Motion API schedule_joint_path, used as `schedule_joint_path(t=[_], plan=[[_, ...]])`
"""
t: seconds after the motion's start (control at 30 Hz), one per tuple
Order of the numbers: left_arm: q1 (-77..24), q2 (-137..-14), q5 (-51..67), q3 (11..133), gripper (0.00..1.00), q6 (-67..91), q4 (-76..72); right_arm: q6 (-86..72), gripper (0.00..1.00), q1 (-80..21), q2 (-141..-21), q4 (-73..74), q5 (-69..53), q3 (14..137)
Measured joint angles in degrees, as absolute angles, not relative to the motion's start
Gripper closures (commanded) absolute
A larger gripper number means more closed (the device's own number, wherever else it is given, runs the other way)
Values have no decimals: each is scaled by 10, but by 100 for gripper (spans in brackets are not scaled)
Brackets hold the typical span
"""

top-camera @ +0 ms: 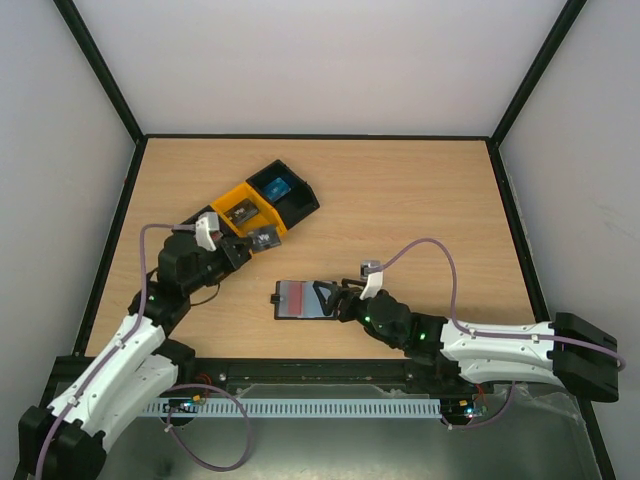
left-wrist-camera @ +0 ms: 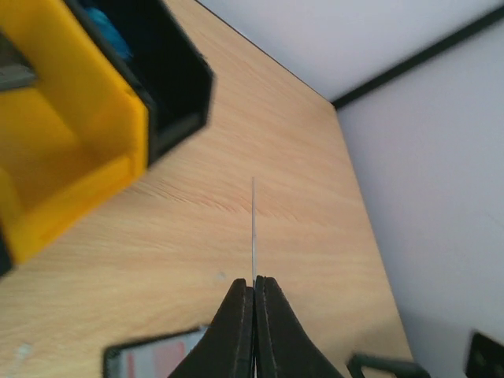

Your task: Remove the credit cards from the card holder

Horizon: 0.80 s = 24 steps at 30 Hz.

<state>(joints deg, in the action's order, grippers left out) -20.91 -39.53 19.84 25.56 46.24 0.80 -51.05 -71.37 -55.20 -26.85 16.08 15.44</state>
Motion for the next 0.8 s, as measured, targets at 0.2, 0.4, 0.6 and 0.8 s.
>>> schedule_joint_path(t=[0.2, 0.4, 0.6, 0.8], plan=[[-178, -460, 106, 294, 97, 477, 27, -494, 2, -714, -555, -237, 158, 173], [-136, -532, 57, 312, 97, 510, 25, -493, 2, -714, -555, -224, 151, 173], [-111, -585, 24, 322, 97, 546, 20, -493, 2, -714, -545, -212, 144, 173], [-100, -657, -1, 385, 97, 560, 11, -493, 2, -714, -525, -210, 141, 173]])
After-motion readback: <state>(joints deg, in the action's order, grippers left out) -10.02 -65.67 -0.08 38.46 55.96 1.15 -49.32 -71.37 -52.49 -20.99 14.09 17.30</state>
